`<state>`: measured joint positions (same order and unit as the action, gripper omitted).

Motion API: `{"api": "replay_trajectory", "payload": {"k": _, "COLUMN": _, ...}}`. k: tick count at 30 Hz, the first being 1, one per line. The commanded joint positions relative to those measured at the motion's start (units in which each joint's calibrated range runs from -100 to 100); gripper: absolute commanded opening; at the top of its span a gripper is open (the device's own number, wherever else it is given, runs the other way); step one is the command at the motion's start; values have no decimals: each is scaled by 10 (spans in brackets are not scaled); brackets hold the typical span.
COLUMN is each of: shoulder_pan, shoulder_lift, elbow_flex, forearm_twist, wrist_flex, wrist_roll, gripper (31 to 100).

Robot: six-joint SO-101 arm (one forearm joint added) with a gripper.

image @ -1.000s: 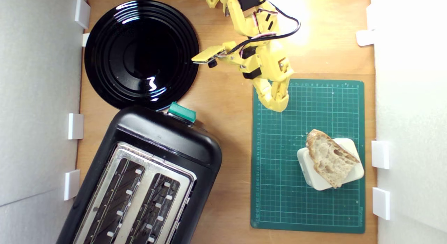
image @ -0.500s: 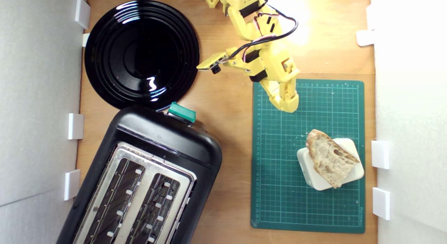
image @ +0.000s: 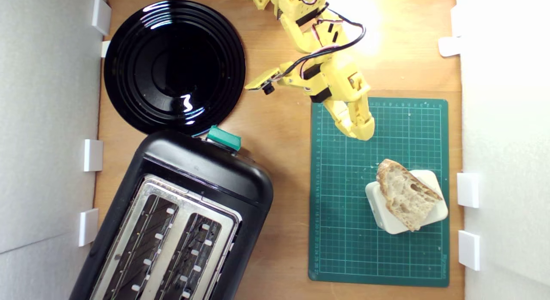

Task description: Pick bread and place in toaster

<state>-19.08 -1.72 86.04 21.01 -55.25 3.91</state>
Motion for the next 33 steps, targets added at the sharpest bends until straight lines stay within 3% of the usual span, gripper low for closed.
{"api": "replay_trajectory", "payload": {"k": 1, "shoulder_pan": -5, "shoulder_lift": 6, "elbow_flex": -23, "forearm_twist": -10, "wrist_flex": -39, "wrist_roll": 6, "gripper": 716}}
{"api": "replay_trajectory", "payload": {"k": 7, "shoulder_pan": -6, "shoulder_lift": 31, "elbow_flex": -41, "forearm_twist": -12, "wrist_flex": -68, "wrist_roll": 5, "gripper": 779}}
{"api": "replay_trajectory", "payload": {"k": 11, "shoulder_pan": -10, "shoulder_lift": 69, "elbow_flex": -86, "forearm_twist": -44, "wrist_flex": -67, "wrist_roll": 5, "gripper": 822}}
{"api": "replay_trajectory", "payload": {"k": 19, "shoulder_pan": -31, "shoulder_lift": 88, "elbow_flex": -125, "forearm_twist": -44, "wrist_flex": -66, "wrist_roll": 5, "gripper": 896}}
{"api": "replay_trajectory", "payload": {"k": 23, "shoulder_pan": -48, "shoulder_lift": 120, "elbow_flex": -157, "forearm_twist": -47, "wrist_flex": -66, "wrist_roll": 5, "gripper": 912}}
{"api": "replay_trajectory", "payload": {"k": 26, "shoulder_pan": -61, "shoulder_lift": 144, "elbow_flex": -192, "forearm_twist": -78, "wrist_flex": -66, "wrist_roll": 6, "gripper": 919}}
{"api": "replay_trajectory", "payload": {"k": 33, "shoulder_pan": -73, "shoulder_lift": 174, "elbow_flex": -238, "forearm_twist": -78, "wrist_flex": -65, "wrist_roll": 5, "gripper": 935}}
